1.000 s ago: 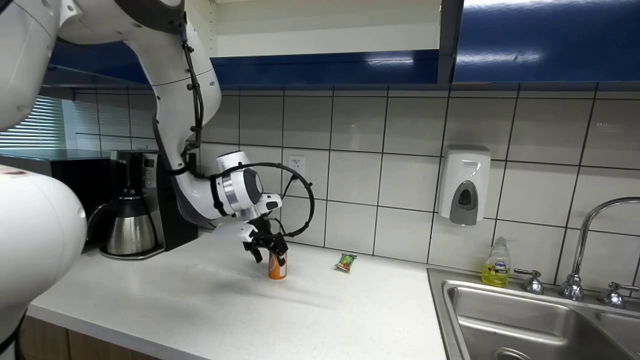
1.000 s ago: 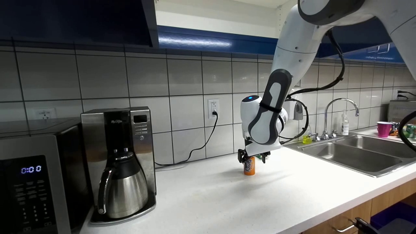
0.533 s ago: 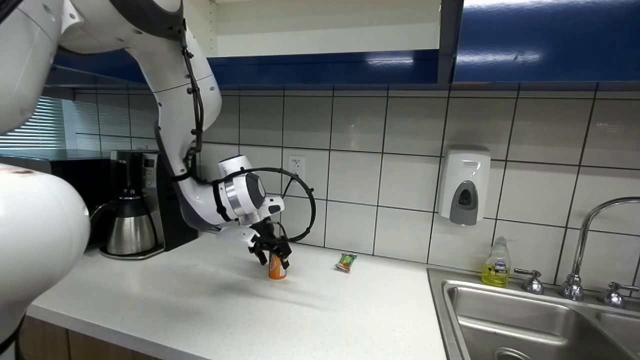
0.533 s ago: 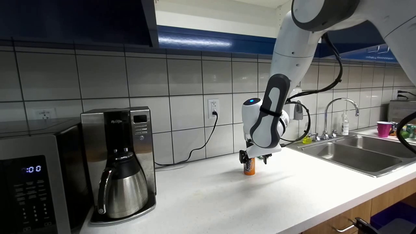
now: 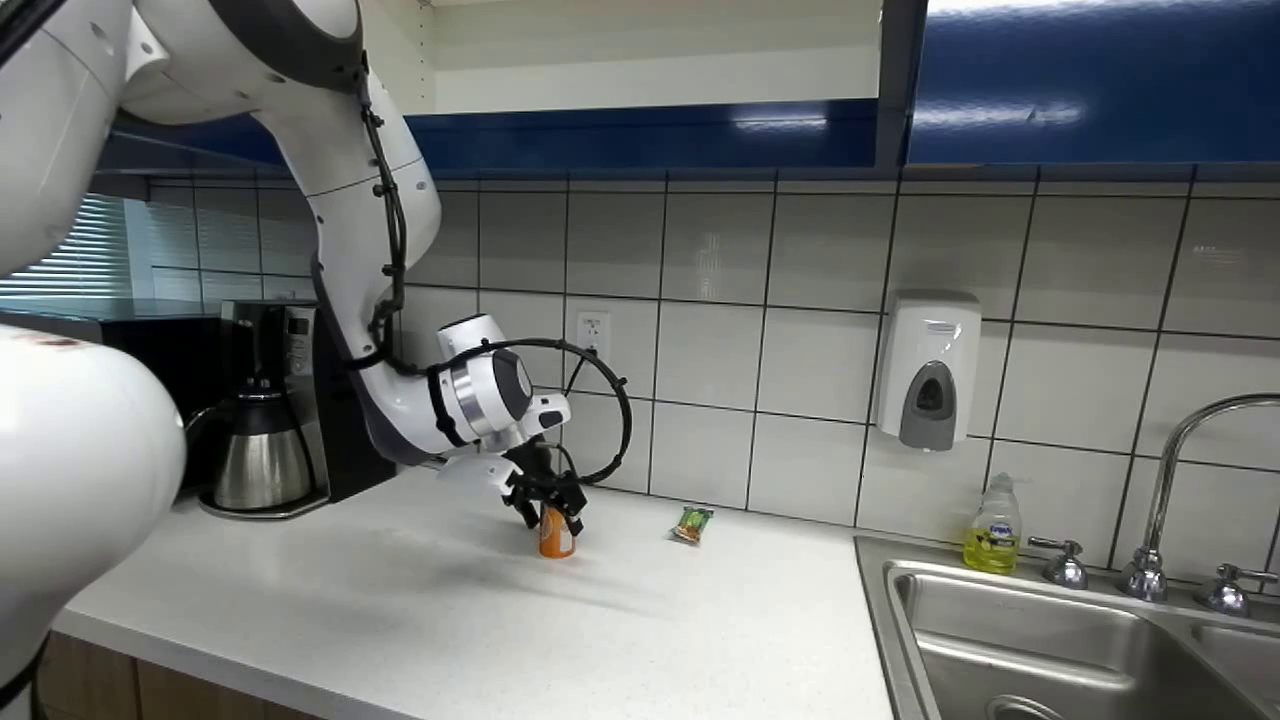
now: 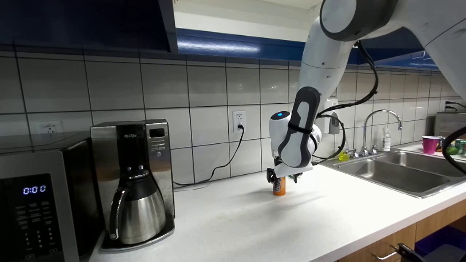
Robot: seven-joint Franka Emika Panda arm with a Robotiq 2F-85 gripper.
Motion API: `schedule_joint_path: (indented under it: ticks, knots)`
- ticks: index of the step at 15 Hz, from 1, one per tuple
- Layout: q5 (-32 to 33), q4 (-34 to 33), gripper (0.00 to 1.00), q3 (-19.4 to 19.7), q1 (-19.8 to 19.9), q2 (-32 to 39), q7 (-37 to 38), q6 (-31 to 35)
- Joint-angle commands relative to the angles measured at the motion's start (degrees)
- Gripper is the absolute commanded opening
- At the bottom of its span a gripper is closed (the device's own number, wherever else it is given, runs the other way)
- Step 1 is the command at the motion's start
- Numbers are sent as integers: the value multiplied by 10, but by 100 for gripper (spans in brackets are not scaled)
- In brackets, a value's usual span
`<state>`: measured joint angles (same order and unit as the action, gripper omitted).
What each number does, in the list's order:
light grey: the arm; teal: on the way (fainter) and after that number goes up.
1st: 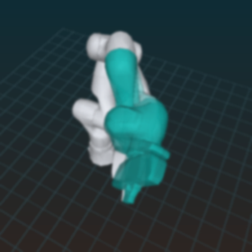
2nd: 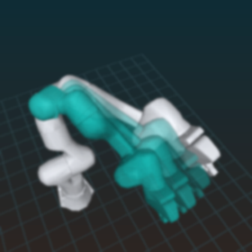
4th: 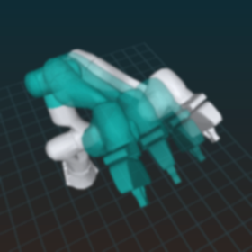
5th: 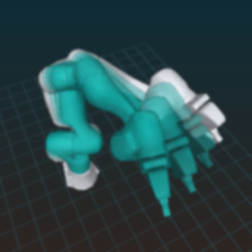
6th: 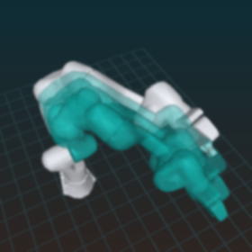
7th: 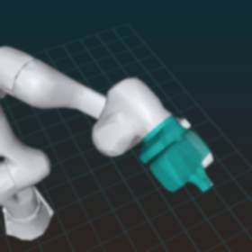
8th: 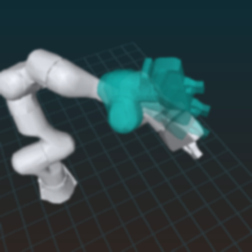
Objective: Put the orange can in the open upper cabinet.
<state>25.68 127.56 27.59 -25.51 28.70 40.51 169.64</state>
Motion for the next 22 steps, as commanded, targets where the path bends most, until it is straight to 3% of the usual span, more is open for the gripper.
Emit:
schedule_joint_path:
  ticks: [1,11,12,13,17,22]
  knots:
    - [-17,-18,100,15,-18,21,6,10]
    - [-54,-45,100,37,-47,50,3,16]
    - [-57,-47,75,39,-49,53,3,17]
    - [-61,-48,74,39,-50,55,2,17]
    - [-76,-52,42,44,-59,61,1,17]
    - [-85,-52,38,50,-68,62,0,17]
